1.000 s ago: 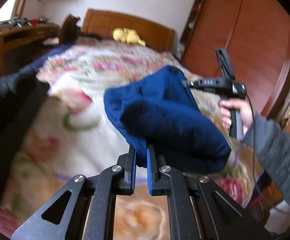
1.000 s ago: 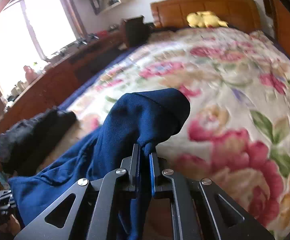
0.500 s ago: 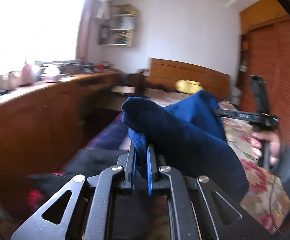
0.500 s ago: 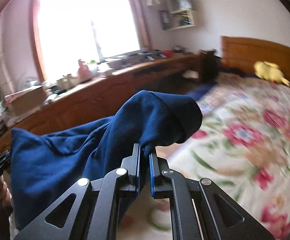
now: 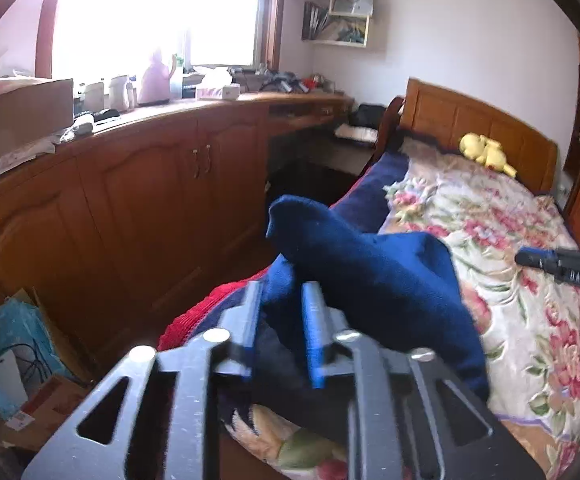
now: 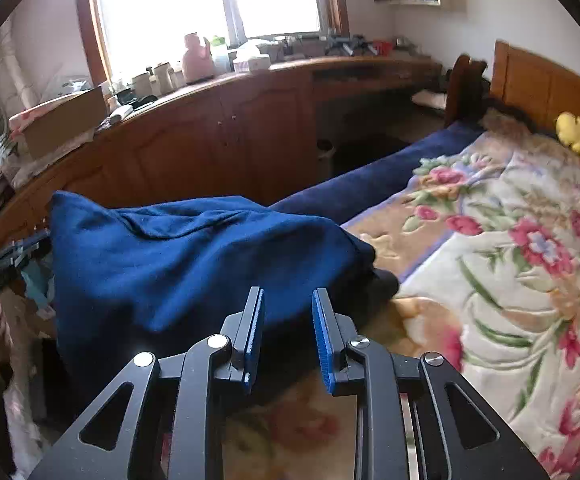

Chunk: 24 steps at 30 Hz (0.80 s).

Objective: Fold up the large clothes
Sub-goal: 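Lift the blazer bundle with both tools and carry it onto the black garment pile, then open both tools to release the blazer on the pile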

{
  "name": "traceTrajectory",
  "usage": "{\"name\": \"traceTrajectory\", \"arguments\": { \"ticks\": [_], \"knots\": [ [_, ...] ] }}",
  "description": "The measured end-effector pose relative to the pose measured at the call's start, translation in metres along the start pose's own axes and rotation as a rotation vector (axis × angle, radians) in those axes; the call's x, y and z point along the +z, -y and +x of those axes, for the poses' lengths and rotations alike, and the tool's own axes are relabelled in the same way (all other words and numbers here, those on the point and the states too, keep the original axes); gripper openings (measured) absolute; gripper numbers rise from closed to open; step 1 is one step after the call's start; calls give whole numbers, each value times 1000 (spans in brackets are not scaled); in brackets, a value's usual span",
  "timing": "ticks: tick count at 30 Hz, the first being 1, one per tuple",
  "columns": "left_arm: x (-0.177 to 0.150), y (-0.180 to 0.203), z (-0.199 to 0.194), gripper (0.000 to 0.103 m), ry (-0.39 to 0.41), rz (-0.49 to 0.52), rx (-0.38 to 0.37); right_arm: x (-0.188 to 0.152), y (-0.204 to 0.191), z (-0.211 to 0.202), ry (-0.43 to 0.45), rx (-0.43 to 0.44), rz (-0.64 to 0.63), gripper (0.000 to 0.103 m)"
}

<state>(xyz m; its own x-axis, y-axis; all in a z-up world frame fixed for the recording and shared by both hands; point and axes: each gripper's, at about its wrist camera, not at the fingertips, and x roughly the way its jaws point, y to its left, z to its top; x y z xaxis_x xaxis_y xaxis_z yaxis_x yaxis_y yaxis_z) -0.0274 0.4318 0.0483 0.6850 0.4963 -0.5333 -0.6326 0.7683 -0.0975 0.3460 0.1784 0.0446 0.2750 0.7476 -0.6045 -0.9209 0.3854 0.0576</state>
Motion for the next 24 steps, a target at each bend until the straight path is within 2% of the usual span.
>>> {"name": "traceTrajectory", "arguments": {
  "ticks": [5,7,8,11,18,22,24],
  "knots": [
    [5,28,-32,48,42,64,-61,-40,-2,-51,47,-41,21,34],
    [3,45,-46,63,60,103,-113,-55,-4,-72,59,-71,40,36],
    [3,52,-50,67,68,113,-127,-60,-17,-92,70,-89,46,36],
    [-3,82,-70,79,91,166,-193,-81,-21,-131,121,-193,66,39],
    [-32,158,-101,84,90,259,-358,-134,-33,-214,205,-292,126,52],
    [-59,202,-118,84,72,285,-467,-172,-45,-248,233,-339,166,62],
    [-72,218,-127,84,70,306,-493,-190,-52,-259,246,-367,174,64]
  ]
}}
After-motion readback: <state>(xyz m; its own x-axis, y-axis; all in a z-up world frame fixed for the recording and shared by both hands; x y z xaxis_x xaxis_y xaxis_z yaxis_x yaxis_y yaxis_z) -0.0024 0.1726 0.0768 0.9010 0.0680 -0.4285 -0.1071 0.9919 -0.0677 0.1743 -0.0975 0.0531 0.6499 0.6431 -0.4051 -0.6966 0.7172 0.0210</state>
